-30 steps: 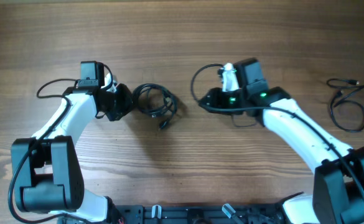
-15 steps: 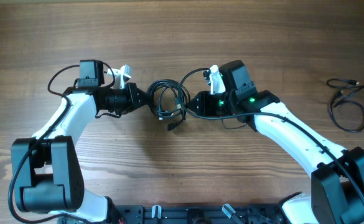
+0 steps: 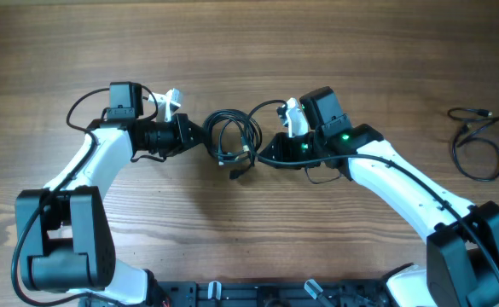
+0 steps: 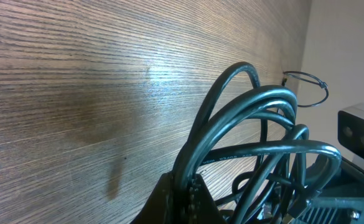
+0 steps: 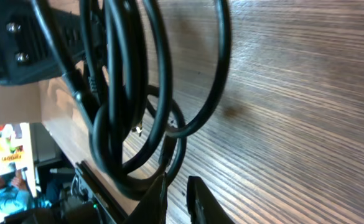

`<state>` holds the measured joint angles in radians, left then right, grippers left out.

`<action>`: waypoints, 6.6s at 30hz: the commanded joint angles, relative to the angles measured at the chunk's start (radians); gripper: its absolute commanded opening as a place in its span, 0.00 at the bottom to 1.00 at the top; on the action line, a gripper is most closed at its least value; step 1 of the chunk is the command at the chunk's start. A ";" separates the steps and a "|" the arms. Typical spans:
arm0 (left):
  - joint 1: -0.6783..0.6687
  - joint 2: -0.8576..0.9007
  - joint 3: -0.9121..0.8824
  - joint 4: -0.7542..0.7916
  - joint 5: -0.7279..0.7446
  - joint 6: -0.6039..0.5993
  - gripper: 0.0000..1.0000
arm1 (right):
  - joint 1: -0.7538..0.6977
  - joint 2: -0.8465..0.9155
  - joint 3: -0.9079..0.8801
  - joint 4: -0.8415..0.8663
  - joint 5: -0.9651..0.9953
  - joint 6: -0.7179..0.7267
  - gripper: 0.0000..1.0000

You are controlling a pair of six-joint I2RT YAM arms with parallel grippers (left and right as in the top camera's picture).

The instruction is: Untangle cables

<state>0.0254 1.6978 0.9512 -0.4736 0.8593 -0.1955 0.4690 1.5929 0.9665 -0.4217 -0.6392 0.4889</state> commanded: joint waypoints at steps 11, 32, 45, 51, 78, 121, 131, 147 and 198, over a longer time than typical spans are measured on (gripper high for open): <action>-0.001 0.002 -0.001 0.003 0.039 0.008 0.04 | 0.006 -0.013 0.001 0.116 -0.148 -0.122 0.27; -0.001 0.002 -0.001 0.003 0.082 0.009 0.06 | 0.006 -0.013 0.000 0.141 -0.042 -0.085 0.29; -0.001 0.002 -0.001 0.011 0.129 0.009 0.07 | 0.006 -0.013 0.000 0.148 -0.034 -0.066 0.05; -0.001 0.002 -0.001 0.005 -0.044 -0.051 0.04 | 0.005 -0.013 0.000 0.129 0.076 -0.068 0.04; -0.001 0.002 -0.001 -0.055 -0.390 -0.288 0.04 | 0.001 -0.013 0.000 -0.262 1.068 -0.036 0.04; -0.043 0.002 -0.001 -0.063 -0.229 -0.401 0.93 | 0.045 0.138 -0.010 0.125 0.554 0.530 0.04; -0.126 0.002 -0.001 0.008 -0.301 -0.416 0.88 | 0.103 0.138 -0.010 0.171 0.445 0.567 0.04; -0.134 0.002 -0.001 0.014 -0.331 -0.416 0.77 | 0.198 0.138 -0.010 0.279 0.427 0.612 0.04; -0.025 0.002 -0.001 -0.059 -0.435 -0.415 0.04 | 0.197 0.138 -0.010 0.157 -0.103 0.061 0.04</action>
<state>-0.0235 1.6978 0.9512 -0.5438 0.4690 -0.6117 0.6628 1.7176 0.9596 -0.2256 -0.6292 0.6964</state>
